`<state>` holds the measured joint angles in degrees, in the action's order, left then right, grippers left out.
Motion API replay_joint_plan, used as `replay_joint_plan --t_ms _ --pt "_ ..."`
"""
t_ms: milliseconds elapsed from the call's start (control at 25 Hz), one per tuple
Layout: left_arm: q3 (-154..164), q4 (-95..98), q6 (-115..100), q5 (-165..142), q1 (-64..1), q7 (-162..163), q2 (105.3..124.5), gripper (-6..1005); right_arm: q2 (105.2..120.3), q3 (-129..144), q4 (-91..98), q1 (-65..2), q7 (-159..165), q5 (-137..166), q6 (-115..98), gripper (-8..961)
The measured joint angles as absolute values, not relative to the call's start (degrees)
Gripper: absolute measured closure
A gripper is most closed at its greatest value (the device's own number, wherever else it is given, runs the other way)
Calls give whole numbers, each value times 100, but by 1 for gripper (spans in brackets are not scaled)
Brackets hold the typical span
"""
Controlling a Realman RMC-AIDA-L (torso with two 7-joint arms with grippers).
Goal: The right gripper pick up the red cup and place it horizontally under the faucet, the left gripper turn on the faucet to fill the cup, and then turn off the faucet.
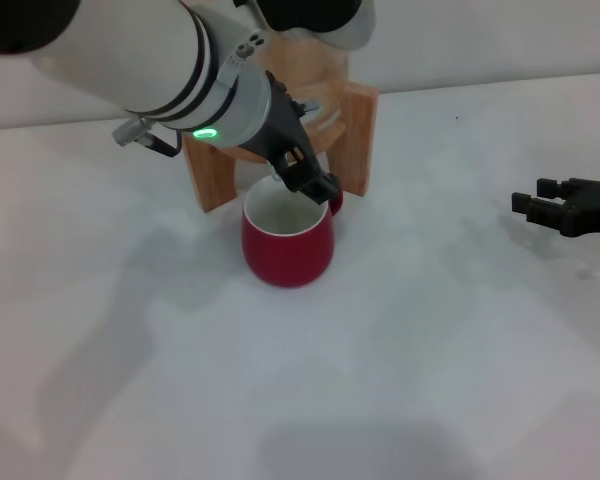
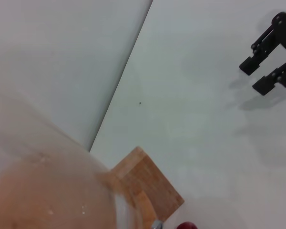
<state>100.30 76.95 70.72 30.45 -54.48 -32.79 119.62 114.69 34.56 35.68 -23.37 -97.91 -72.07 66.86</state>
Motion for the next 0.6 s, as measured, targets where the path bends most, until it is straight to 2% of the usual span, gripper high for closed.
replay_joint_plan --t_ms 600 --pt "10190 8777 7311 3235 -4977 -3323 11961 124 11469 3436 3568 -2334 -9791 -7234 6671 471"
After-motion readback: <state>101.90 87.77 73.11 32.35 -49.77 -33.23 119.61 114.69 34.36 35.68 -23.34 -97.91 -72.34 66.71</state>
